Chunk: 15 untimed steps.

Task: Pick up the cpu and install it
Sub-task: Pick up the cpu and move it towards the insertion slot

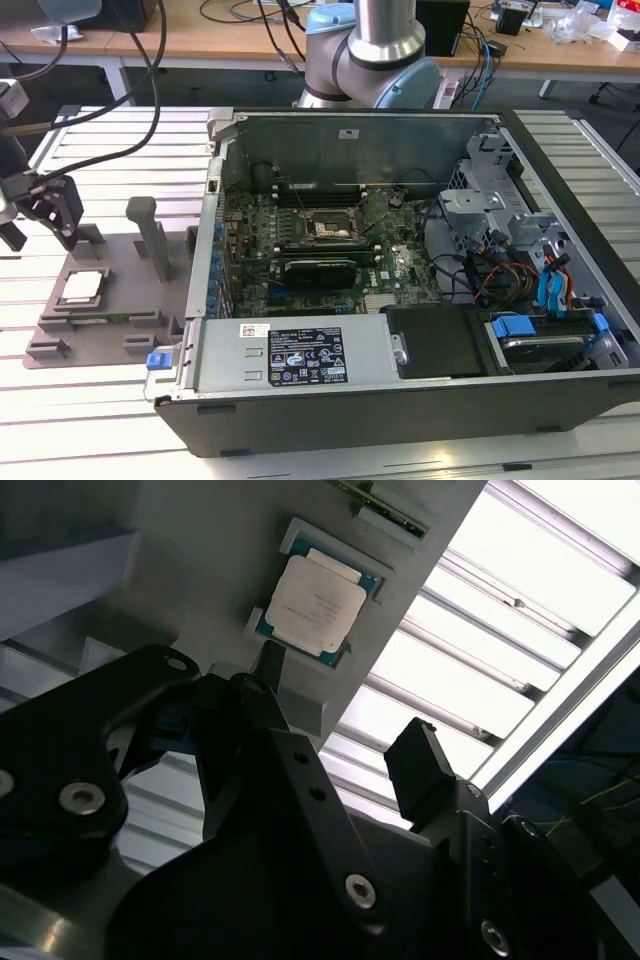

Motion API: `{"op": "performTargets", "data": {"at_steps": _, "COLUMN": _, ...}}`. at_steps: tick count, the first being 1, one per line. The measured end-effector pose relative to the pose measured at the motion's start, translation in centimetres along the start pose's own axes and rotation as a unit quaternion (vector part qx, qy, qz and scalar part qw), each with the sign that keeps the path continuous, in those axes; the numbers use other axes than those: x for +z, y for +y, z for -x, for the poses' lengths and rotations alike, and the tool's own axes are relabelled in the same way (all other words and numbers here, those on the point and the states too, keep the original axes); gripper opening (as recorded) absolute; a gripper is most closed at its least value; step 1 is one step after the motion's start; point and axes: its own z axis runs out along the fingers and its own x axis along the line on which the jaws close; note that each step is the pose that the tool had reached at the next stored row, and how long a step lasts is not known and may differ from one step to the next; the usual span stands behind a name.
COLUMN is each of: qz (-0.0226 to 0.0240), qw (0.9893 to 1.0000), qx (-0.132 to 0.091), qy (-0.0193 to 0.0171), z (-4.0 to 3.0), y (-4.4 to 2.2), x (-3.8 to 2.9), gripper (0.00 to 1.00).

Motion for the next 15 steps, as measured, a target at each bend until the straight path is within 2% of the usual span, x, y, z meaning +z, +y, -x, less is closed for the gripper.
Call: {"op": "performTargets", "data": {"at_steps": 15, "qz": -0.0001, "qw": 1.0, "qx": 0.0, "qy": 0.0001, "z": -0.03, "y": 0.0, "x": 1.04, "gripper": 0.68}}
